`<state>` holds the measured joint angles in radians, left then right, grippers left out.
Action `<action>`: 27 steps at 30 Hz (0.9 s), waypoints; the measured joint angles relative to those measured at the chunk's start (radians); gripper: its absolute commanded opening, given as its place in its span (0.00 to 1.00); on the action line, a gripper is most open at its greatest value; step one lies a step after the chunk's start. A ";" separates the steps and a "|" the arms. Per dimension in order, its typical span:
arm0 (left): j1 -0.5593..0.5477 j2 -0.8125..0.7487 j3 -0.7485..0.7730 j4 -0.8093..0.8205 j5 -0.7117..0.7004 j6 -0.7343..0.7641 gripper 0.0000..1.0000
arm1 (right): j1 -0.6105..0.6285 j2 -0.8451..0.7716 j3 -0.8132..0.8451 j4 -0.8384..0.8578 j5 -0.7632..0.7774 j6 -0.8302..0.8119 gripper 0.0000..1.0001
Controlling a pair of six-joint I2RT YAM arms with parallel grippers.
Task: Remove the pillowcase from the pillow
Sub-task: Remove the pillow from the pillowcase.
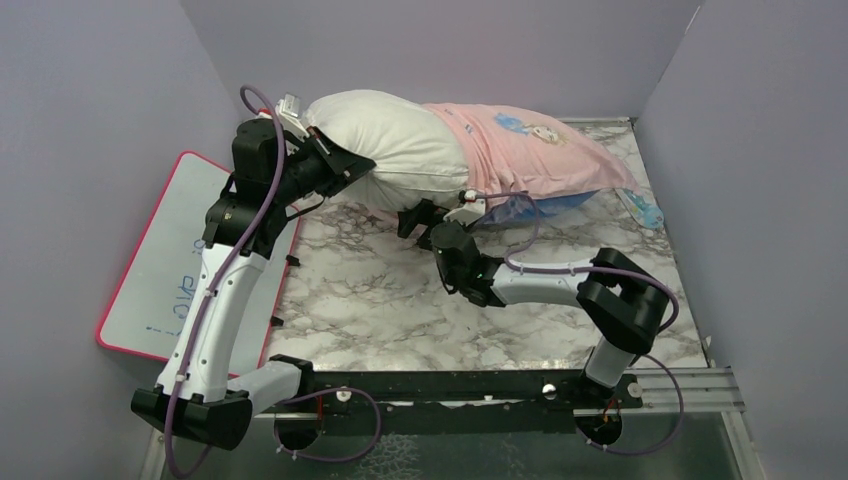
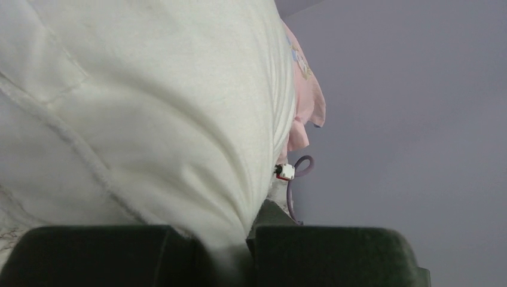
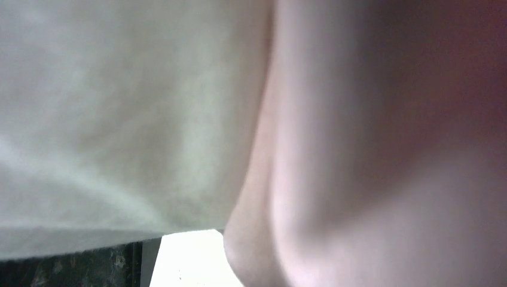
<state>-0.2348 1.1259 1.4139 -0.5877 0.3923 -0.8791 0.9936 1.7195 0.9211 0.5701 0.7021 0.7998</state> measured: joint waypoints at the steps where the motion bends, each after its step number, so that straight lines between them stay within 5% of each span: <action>1: 0.000 -0.002 -0.002 0.006 0.000 -0.001 0.00 | 0.000 0.001 0.005 0.008 0.015 -0.002 1.00; 6: 0.000 -0.004 -0.011 0.021 0.000 -0.008 0.00 | 0.001 0.020 0.043 -0.038 0.087 0.023 1.00; 15: -0.008 -0.002 -0.014 0.001 -0.009 0.002 0.00 | -0.078 0.085 0.159 -0.438 0.262 0.211 0.99; 21: -0.010 0.006 -0.014 -0.037 -0.016 0.009 0.00 | -0.132 0.027 -0.061 -0.295 0.262 0.000 0.99; 27: -0.008 0.005 -0.016 -0.039 -0.023 0.024 0.00 | -0.152 -0.128 -0.119 -0.249 0.022 -0.213 0.99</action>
<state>-0.2424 1.1305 1.3979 -0.6262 0.3695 -0.8551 0.8413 1.5913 0.8021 0.3210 0.7238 0.5869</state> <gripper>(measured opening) 0.071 0.992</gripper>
